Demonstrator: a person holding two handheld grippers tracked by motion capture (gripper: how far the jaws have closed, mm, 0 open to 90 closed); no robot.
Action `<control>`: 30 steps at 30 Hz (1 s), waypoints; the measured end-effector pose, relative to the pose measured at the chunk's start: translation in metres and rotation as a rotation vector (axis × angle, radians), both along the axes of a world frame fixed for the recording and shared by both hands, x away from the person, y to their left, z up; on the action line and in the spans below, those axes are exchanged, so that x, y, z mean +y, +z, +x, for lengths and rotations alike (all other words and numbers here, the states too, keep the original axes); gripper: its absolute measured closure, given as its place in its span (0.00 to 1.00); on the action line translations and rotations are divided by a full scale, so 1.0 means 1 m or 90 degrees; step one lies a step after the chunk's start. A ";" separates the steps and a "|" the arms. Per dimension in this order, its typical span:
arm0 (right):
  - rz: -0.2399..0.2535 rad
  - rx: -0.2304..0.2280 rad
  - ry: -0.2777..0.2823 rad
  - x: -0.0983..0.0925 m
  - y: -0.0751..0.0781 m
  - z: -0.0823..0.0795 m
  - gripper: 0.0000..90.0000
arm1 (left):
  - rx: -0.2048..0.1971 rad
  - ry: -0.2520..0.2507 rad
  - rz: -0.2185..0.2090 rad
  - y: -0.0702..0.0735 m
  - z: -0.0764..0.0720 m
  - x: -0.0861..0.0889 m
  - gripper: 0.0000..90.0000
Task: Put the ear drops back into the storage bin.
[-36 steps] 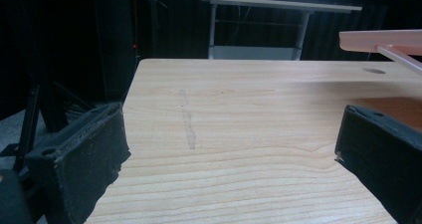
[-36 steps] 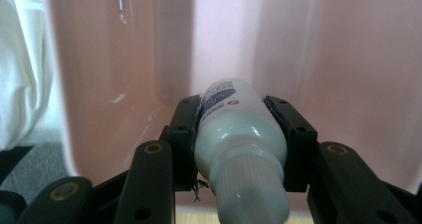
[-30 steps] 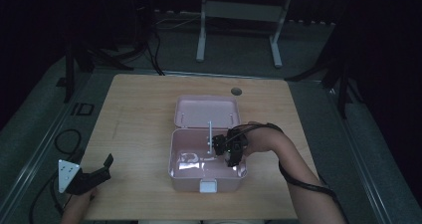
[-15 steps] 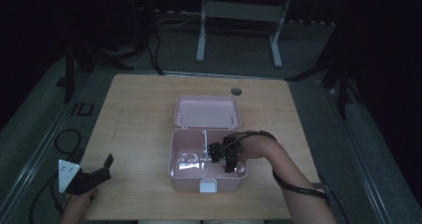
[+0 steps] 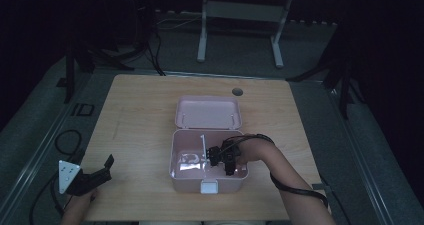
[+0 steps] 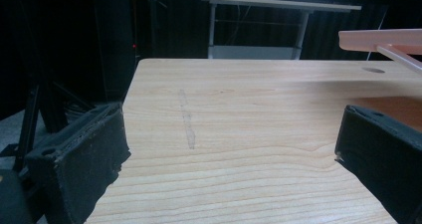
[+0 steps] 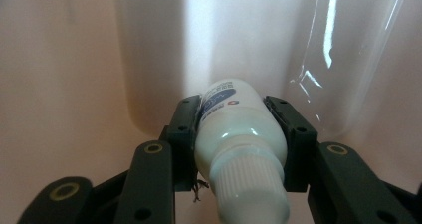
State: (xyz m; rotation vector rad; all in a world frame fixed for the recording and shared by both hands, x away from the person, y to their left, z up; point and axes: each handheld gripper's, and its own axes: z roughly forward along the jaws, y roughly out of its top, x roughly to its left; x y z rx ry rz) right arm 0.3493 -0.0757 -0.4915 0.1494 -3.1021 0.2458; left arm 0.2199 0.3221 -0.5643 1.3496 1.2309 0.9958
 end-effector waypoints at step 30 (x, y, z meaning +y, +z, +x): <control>0.009 0.014 -0.017 -0.001 0.010 0.001 0.61 | 0.000 -0.001 0.002 0.000 0.000 0.000 0.00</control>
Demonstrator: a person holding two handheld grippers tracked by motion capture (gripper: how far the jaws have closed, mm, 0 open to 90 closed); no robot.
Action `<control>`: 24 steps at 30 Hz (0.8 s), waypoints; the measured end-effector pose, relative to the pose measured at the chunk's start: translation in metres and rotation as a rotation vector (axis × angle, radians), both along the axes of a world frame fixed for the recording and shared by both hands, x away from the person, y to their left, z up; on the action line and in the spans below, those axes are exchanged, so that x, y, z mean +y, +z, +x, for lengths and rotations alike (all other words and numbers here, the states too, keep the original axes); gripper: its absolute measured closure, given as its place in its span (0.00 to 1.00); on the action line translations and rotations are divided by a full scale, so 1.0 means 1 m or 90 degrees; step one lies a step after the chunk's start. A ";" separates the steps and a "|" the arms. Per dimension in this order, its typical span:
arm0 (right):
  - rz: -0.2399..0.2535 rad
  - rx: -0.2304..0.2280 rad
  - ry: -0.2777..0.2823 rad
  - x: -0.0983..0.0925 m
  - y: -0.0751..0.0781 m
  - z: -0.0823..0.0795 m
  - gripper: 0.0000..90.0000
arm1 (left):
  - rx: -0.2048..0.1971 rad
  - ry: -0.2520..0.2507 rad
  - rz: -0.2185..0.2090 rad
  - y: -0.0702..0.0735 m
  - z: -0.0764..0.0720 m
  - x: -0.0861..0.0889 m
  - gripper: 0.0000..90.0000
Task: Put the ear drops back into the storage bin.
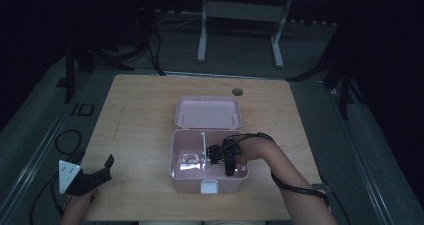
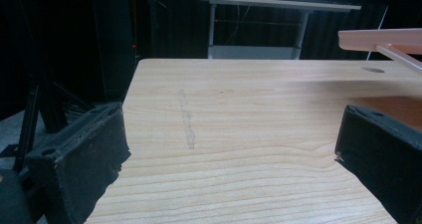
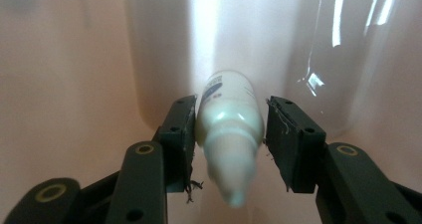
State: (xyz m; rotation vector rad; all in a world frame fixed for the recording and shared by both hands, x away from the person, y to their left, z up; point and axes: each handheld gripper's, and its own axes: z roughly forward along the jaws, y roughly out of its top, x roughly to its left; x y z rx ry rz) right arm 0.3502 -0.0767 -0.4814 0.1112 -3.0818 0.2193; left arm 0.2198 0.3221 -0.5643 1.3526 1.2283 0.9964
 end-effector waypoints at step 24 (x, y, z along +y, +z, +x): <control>0.120 -0.044 -0.027 -0.022 0.075 -0.003 0.36 | 0.001 0.001 0.000 0.000 0.000 0.000 0.00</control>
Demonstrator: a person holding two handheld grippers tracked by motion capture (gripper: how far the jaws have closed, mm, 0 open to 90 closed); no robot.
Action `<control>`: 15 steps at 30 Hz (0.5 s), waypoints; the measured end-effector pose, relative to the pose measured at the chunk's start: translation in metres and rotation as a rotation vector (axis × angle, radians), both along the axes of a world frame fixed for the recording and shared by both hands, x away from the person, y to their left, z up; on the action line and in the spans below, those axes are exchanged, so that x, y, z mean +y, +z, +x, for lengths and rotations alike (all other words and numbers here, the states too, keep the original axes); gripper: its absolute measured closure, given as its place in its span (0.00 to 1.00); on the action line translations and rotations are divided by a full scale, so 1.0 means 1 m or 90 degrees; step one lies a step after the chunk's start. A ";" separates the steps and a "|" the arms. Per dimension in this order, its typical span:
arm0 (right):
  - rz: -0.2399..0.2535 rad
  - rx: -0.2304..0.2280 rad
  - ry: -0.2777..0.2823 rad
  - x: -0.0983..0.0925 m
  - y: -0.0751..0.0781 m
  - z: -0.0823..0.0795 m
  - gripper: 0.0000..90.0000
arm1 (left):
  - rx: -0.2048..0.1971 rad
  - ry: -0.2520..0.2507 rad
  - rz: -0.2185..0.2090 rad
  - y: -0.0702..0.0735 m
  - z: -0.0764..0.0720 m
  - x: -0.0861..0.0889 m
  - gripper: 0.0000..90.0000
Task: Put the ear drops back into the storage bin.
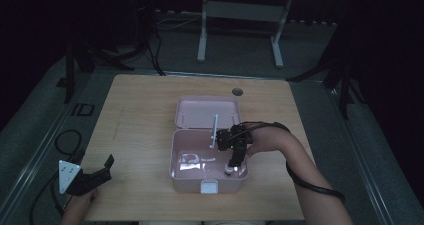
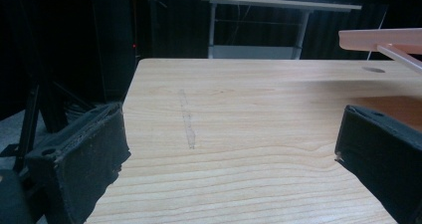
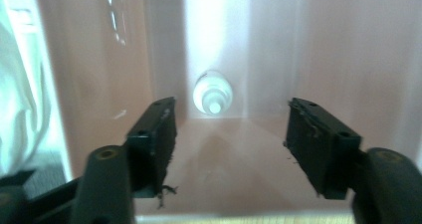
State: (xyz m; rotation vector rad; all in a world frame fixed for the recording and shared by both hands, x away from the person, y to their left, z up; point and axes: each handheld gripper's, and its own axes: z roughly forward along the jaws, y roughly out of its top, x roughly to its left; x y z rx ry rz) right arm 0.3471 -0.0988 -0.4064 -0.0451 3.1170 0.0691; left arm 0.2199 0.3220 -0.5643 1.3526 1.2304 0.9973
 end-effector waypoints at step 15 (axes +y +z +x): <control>0.080 -0.032 -0.026 -0.051 0.033 0.001 0.19 | 0.000 0.001 0.001 0.000 0.000 0.000 0.00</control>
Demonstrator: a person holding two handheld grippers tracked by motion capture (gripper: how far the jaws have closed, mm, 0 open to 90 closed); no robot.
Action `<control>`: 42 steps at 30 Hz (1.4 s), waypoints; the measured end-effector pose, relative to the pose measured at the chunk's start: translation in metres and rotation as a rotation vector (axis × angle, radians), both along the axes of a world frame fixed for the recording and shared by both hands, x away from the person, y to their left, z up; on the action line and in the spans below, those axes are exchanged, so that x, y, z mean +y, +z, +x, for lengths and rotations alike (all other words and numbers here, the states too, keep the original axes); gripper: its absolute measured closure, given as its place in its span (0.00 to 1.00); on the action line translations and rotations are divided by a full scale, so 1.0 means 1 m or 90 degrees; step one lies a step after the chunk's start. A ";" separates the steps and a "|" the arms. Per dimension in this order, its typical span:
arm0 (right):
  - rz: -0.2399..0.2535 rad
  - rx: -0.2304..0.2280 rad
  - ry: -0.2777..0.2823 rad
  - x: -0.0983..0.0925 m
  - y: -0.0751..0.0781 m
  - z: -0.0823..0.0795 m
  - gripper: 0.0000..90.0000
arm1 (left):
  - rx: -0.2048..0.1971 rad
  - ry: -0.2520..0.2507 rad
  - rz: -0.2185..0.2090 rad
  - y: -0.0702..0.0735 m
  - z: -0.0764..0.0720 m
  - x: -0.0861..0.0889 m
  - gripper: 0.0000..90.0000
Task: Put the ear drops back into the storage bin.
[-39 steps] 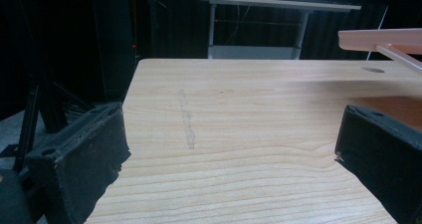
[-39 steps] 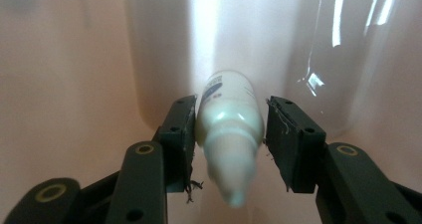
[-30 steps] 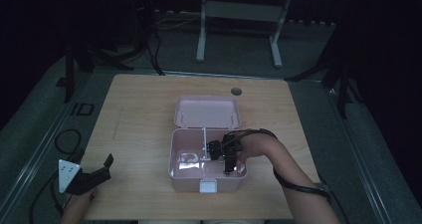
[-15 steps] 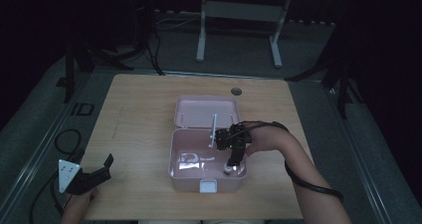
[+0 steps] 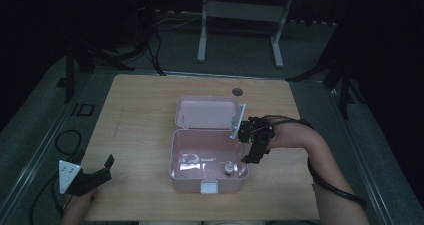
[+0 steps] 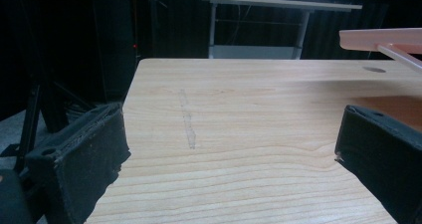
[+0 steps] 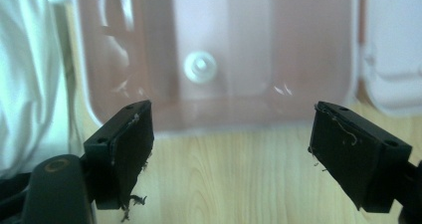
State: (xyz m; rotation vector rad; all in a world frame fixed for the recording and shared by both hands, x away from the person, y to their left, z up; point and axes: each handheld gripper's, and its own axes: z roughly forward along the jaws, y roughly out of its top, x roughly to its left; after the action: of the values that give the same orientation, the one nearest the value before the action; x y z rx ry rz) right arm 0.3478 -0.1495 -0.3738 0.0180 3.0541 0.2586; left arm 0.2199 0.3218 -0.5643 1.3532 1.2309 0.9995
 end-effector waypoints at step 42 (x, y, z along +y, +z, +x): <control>0.101 -0.018 -0.199 -0.107 -0.105 0.011 0.19 | 0.000 0.001 0.001 0.000 0.000 0.000 0.00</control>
State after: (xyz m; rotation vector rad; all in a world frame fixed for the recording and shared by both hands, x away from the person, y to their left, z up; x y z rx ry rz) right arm 0.3591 -0.2563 -0.4789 0.4907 2.9345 0.4706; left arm 0.2198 0.3218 -0.5643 1.3537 1.2318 1.0006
